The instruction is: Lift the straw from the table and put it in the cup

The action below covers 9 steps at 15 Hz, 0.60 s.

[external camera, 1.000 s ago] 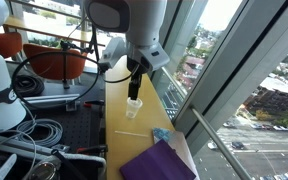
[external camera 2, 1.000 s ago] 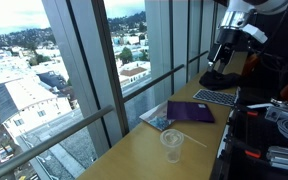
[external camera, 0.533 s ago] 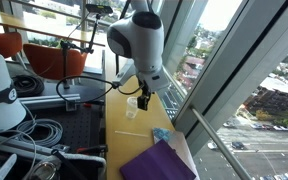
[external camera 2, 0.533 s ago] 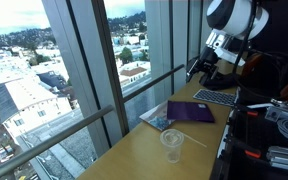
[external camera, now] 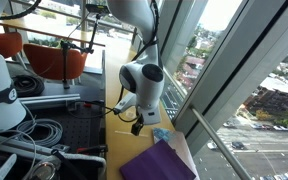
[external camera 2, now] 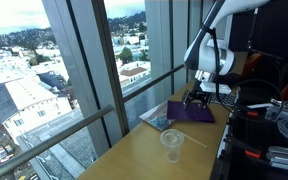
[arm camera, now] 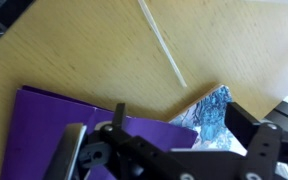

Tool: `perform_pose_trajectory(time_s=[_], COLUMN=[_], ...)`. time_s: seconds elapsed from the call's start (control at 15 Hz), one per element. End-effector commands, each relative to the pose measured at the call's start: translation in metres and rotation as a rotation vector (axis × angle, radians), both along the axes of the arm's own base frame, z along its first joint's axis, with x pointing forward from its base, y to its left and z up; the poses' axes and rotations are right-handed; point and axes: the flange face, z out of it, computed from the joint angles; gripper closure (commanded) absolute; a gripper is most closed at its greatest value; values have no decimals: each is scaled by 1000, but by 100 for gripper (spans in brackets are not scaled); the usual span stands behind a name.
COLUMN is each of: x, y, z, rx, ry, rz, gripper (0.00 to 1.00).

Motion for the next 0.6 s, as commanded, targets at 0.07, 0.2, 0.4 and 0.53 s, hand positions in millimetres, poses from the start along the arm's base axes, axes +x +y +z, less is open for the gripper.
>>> perform_pose_trajectory(time_s=[0.07, 0.2, 0.4, 0.53], x=[12, 10, 8, 7], y=[24, 37, 49, 52], z=[-36, -50, -68, -77], rx=[11, 2, -34, -52], ry=[62, 90, 122, 136], rz=[71, 127, 199, 235], gripper=[0, 0, 0, 0])
